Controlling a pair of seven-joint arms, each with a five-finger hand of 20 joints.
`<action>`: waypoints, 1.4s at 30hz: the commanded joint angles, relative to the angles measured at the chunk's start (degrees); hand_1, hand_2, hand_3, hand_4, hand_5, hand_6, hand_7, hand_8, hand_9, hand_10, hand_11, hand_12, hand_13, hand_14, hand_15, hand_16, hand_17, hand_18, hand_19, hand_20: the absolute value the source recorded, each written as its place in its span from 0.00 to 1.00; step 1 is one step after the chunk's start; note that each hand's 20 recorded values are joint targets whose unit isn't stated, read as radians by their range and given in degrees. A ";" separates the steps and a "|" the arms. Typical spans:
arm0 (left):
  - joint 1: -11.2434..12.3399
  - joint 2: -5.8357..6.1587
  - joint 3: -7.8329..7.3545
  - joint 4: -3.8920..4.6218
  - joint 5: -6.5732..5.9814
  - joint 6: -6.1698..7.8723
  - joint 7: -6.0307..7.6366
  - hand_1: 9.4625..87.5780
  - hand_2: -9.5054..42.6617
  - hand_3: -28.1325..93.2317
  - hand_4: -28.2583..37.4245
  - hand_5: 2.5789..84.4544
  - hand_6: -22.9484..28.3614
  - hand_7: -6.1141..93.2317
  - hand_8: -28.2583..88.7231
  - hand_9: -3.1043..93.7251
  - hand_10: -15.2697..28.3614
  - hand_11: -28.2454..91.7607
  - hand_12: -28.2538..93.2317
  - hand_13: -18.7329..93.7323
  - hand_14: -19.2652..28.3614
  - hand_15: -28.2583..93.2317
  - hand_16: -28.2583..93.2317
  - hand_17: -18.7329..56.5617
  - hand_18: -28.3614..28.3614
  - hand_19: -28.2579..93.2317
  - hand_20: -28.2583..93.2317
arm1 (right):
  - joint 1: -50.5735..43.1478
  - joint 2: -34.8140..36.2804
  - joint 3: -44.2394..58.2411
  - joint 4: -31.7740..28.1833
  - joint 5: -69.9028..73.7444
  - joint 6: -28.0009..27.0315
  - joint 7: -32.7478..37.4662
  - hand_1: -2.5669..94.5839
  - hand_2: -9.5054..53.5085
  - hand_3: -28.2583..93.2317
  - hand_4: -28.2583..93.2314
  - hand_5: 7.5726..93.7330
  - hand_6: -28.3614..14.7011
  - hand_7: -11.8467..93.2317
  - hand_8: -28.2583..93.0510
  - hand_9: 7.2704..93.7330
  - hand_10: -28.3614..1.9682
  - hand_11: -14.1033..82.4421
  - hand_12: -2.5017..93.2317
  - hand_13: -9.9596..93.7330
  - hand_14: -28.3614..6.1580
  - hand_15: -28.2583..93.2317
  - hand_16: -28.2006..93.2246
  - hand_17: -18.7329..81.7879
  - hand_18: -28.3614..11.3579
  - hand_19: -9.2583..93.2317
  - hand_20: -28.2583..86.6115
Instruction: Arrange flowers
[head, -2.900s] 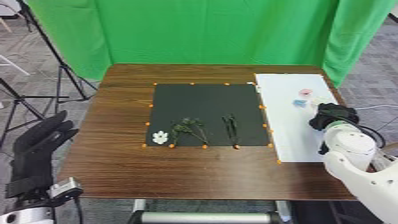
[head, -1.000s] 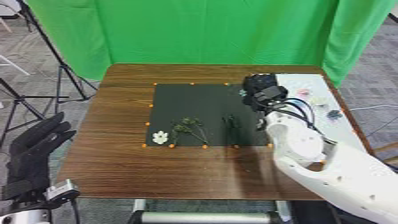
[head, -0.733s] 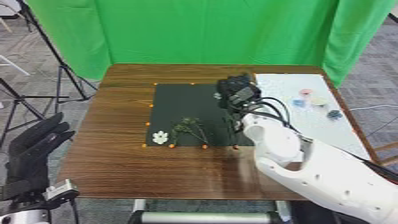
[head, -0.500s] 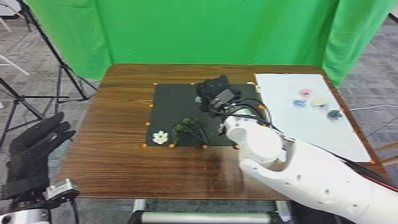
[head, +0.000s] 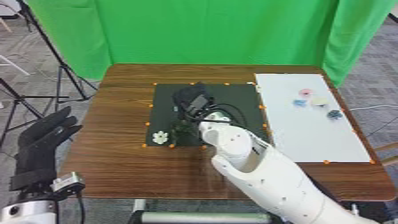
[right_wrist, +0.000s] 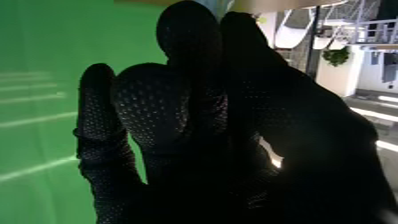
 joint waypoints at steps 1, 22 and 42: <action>-0.82 -0.30 0.70 0.49 0.46 -0.81 -0.28 0.20 0.29 0.93 0.13 0.47 0.65 0.22 0.15 0.39 0.81 0.55 0.29 0.39 0.98 0.77 0.09 0.12 0.88 0.72 0.27 | 0.35 -3.64 -3.17 2.07 0.38 0.68 2.10 0.56 0.06 0.86 0.00 0.80 0.66 0.40 0.23 0.92 0.70 0.49 0.32 0.86 0.68 0.79 0.41 0.46 0.18 0.96 0.31; -2.97 -0.18 1.45 1.31 0.96 -1.87 -1.02 0.20 0.29 0.93 0.14 0.47 0.65 0.22 0.15 0.39 0.81 0.55 0.29 0.39 0.98 0.77 0.09 0.12 0.88 0.71 0.27 | 1.34 -6.45 -2.90 5.36 -1.21 -2.83 4.50 0.55 0.06 0.85 0.00 0.78 0.65 0.40 0.22 0.90 0.68 0.48 0.32 0.83 0.66 0.79 0.41 0.44 0.18 0.95 0.31; -3.92 0.42 2.25 1.54 0.97 -1.82 -1.20 0.20 0.29 0.93 0.15 0.47 0.65 0.22 0.15 0.39 0.81 0.55 0.29 0.39 0.98 0.77 0.09 0.12 0.88 0.71 0.27 | 2.55 -7.09 -3.69 5.94 0.83 -4.75 7.62 0.46 0.01 0.90 0.00 0.66 0.58 0.35 0.17 0.77 0.56 0.49 0.28 0.73 0.55 0.82 0.38 0.37 0.14 0.91 0.33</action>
